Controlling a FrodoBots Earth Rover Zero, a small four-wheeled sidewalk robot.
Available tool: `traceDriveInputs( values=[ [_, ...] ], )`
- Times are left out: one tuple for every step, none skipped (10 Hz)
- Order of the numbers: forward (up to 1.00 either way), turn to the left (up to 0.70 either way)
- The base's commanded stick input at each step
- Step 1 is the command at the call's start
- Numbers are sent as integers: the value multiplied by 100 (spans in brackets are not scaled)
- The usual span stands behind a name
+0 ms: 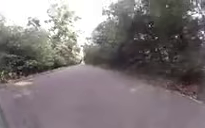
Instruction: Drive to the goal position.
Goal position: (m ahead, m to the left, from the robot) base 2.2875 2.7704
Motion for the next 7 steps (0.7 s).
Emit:
traceDriveInputs(
  values=[
    [70, 0],
    [70, 0],
    [70, 0],
    [70, 0],
    [70, 0],
    [70, 0],
    [70, 0]
  ],
)
